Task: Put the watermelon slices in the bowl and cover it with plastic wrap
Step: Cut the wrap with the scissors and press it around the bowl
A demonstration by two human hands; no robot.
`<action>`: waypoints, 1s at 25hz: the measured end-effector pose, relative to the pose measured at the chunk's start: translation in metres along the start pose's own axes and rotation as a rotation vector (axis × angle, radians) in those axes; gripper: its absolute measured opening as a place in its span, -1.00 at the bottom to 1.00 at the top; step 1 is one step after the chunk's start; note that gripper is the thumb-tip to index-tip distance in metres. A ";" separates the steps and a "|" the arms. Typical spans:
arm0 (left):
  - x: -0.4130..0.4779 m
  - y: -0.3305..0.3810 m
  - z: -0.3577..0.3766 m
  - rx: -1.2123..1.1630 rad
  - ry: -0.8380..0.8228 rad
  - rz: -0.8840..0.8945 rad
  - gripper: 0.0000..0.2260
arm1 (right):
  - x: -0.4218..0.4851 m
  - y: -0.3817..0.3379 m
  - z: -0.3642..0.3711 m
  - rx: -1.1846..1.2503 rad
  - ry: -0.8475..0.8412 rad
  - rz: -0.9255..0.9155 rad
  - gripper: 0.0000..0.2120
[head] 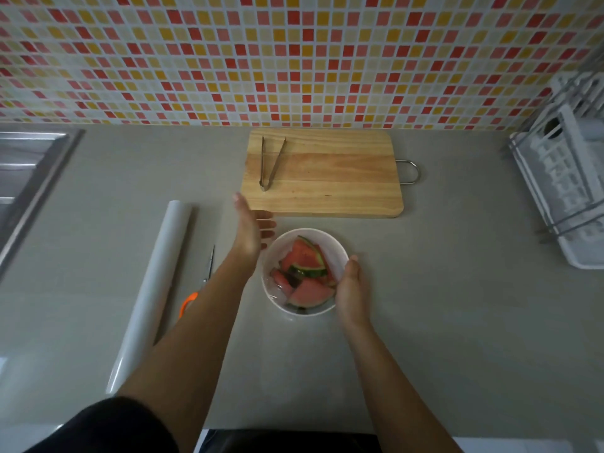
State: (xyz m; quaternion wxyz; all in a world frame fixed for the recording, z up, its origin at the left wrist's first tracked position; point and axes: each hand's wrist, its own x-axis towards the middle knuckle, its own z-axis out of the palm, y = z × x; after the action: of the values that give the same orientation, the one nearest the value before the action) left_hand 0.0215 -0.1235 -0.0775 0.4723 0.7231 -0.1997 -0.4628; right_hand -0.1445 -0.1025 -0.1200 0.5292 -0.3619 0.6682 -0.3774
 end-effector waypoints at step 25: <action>-0.042 -0.061 0.010 -0.534 -0.212 0.027 -0.40 | 0.022 -0.017 0.004 0.205 -0.386 0.011 -0.40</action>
State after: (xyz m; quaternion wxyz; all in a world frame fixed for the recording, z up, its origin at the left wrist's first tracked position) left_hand -0.0173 -0.0692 -0.1117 0.6286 0.5178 -0.1285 -0.5659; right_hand -0.1432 -0.1301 -0.1153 0.6835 -0.3682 0.5145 -0.3642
